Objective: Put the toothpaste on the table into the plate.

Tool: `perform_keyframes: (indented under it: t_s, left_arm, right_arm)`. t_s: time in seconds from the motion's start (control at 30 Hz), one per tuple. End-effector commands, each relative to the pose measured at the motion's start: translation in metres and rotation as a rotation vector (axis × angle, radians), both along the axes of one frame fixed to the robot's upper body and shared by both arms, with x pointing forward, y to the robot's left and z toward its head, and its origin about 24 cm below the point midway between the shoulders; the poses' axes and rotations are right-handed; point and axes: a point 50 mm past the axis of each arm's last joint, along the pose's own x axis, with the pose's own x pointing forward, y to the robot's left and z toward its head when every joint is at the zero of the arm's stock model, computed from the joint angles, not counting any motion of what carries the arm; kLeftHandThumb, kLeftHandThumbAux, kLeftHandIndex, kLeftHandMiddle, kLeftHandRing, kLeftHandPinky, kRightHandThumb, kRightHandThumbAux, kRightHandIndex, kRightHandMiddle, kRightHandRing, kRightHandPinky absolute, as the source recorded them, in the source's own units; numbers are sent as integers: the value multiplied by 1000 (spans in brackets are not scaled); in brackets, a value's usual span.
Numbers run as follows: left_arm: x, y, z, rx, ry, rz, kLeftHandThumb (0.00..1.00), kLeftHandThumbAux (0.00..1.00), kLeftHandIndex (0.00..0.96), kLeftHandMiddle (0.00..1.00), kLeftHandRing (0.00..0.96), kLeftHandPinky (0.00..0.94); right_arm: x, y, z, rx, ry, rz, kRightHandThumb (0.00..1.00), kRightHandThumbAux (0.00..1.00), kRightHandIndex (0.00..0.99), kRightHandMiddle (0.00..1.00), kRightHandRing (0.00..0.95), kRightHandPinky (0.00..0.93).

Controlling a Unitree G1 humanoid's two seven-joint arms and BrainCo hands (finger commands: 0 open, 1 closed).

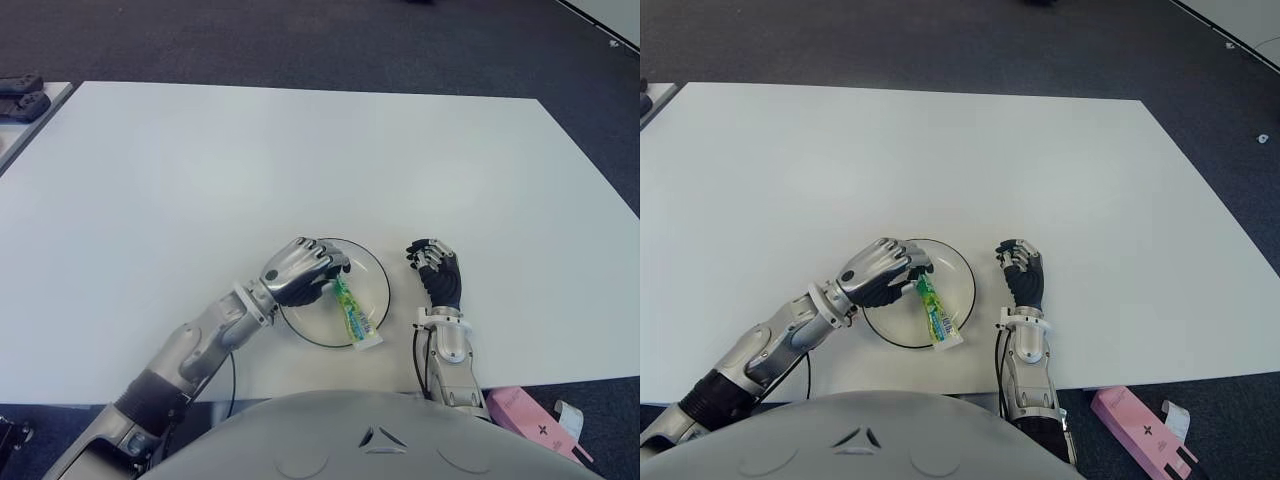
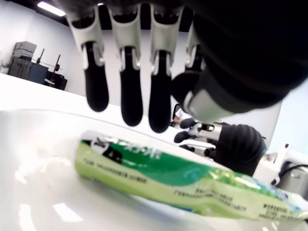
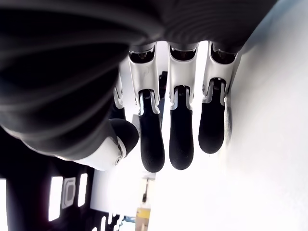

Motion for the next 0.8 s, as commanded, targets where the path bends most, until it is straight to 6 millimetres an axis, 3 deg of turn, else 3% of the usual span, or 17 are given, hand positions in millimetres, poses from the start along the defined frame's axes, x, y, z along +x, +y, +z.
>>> perform_keyframes:
  t_s: [0.03,0.17,0.3,0.63,0.8]
  left_arm:
    - [4,11,-1,-40,43,104,454,596,279,347,414,480]
    - [7,19,-1,-162,58,245,332,573,168,277,359,439]
    - [10,28,0,-329,19,420,296,662,126,253,316,373]
    - [12,36,7,-676,49,618,230,801,171,254,277,276]
    - [14,44,9,-807,78,660,222,879,253,275,269,275]
  right_arm:
    - [-2,-2,-5,-7,31,-3,708,726,429,508,497,501]
    - [-2,-2,-5,-10,34,-4,707,727,429,506,496,499]
    - [-2,-2,-5,-12,35,-3,707,727,429,507,496,501]
    - [-1,-2,-6,-9,44,-4,706,727,429,506,495,494]
    - [-1,-2,-6,-9,45,-3,707,727,429,505,494,496]
